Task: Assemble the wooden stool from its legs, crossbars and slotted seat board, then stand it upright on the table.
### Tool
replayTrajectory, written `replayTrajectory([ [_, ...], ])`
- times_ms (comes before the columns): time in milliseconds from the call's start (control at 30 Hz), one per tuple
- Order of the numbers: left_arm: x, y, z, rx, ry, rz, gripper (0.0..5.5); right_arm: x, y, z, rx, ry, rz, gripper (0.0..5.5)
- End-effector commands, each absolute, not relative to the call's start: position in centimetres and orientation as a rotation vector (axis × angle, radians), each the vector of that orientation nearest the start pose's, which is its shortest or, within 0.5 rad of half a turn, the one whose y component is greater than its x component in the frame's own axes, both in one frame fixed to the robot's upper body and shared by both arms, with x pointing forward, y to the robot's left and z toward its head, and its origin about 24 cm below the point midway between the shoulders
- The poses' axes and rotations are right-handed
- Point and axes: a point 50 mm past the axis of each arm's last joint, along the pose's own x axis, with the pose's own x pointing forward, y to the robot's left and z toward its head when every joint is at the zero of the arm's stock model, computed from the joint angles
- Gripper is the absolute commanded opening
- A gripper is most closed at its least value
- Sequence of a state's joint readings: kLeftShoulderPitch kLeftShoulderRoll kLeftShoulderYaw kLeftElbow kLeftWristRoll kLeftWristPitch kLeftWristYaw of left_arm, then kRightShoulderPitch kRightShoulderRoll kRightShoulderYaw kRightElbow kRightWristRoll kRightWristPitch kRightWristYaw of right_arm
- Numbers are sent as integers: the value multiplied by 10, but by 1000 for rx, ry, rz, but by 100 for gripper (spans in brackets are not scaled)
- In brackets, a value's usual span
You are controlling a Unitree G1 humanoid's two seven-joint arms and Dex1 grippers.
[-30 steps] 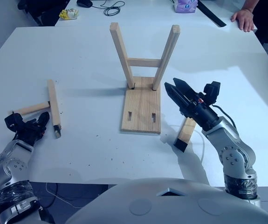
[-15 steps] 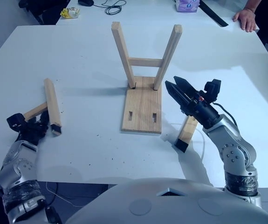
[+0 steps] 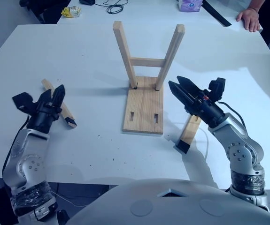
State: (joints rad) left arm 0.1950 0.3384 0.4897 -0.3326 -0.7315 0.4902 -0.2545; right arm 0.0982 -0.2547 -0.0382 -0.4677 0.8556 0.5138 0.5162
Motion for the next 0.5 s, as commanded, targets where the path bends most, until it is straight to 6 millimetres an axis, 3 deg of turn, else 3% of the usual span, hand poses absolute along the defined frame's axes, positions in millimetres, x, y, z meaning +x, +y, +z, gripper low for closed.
replayTrajectory([
  [33, 201, 258, 79, -336, 137, 4, 321, 215, -143, 109, 539, 29, 831, 322],
  [167, 196, 261, 71, -325, 169, 42, 321, 214, -145, 109, 535, 35, 833, 322],
  [333, 195, 276, 75, -299, 136, 201, 321, 212, -144, 108, 540, 41, 828, 322],
  [500, 204, 259, 90, -276, 108, 220, 321, 210, -143, 108, 545, 44, 825, 322],
])
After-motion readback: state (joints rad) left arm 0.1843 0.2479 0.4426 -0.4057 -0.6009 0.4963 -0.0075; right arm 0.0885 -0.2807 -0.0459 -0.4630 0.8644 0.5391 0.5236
